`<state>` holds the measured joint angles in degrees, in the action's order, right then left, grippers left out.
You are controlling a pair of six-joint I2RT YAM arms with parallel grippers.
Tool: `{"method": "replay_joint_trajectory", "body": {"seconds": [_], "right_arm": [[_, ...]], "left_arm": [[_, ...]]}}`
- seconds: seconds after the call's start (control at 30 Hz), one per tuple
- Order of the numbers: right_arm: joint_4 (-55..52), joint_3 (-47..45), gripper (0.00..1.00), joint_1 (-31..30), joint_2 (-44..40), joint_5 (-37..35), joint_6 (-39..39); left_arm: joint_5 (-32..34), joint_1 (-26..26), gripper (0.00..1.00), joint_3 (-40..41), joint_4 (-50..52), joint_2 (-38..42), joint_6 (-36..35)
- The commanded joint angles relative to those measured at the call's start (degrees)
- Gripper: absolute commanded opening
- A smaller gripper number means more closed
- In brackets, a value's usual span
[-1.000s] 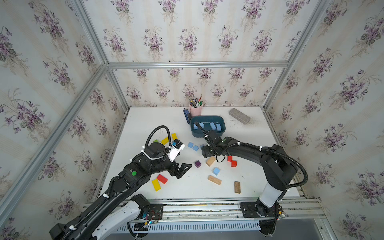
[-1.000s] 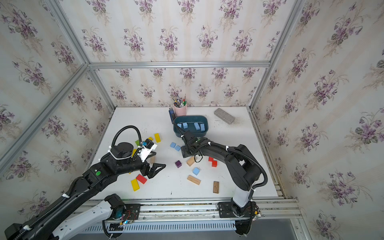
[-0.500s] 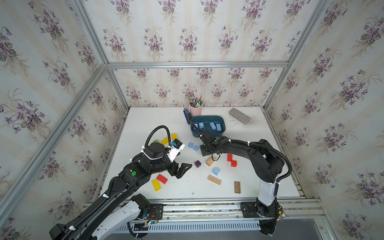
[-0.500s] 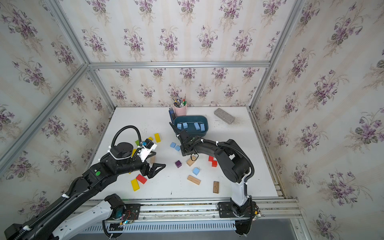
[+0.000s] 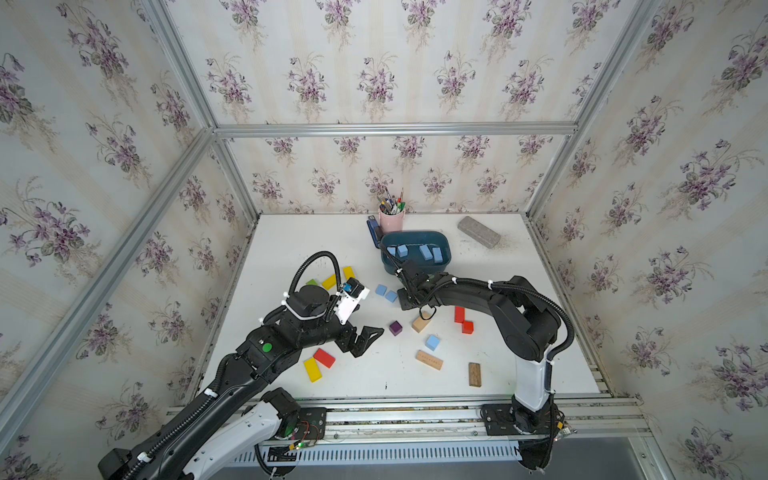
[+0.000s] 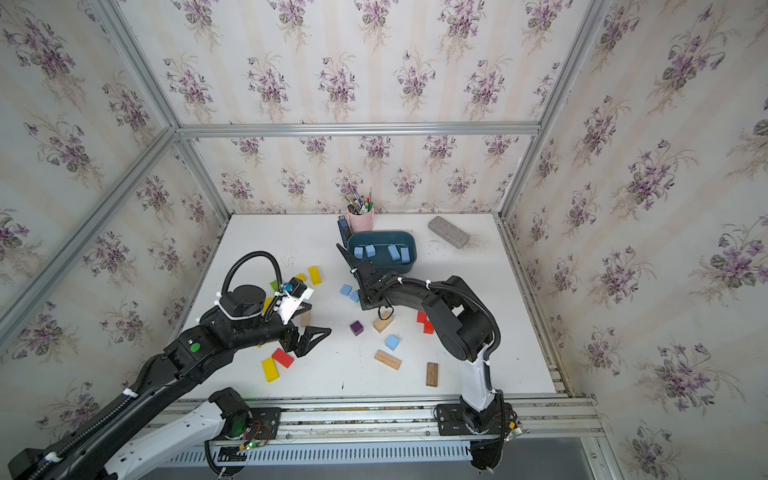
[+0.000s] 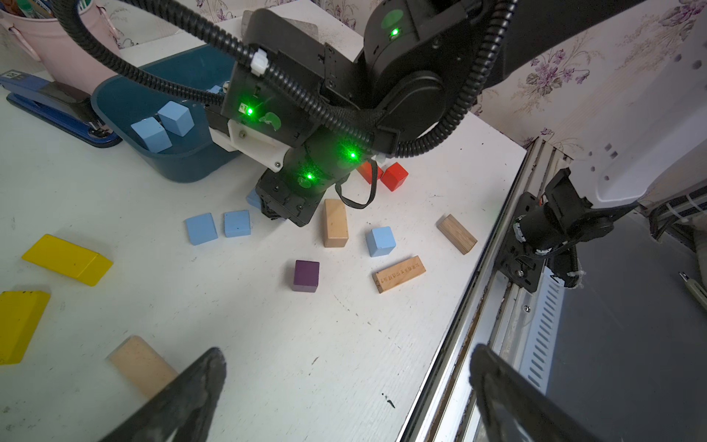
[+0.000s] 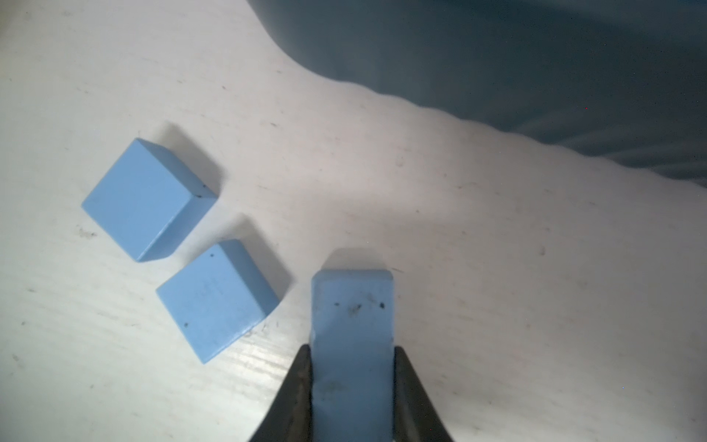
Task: Pick out the blue building blocks
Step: Pick up the building block from the center of the board, then place the building block in the storage box.
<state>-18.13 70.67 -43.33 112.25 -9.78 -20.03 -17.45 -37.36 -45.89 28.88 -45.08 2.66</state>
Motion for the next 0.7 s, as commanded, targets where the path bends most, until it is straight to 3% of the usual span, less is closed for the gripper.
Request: {"method": "replay_joint_trajectory", "body": {"seconds": [0.0,0.37,0.67], "right_arm": [[-0.5,-0.3,0.21,0.0,-1.5,-0.7,-1.1],[-0.6,2.3,0.13,0.5,-7.9,-1.6,-0.3],[-3.3,14.7,0.12,6.3,-1.7,-1.3,2.0]], "left_arm": [[0.4,0.0,0.99,-0.1,0.3,0.1,-0.6],[0.6,0.0,0.99,-0.2,0.3,0.1,-0.6],[0.8,0.0,0.99,-0.1,0.4,0.4,-0.7]]}}
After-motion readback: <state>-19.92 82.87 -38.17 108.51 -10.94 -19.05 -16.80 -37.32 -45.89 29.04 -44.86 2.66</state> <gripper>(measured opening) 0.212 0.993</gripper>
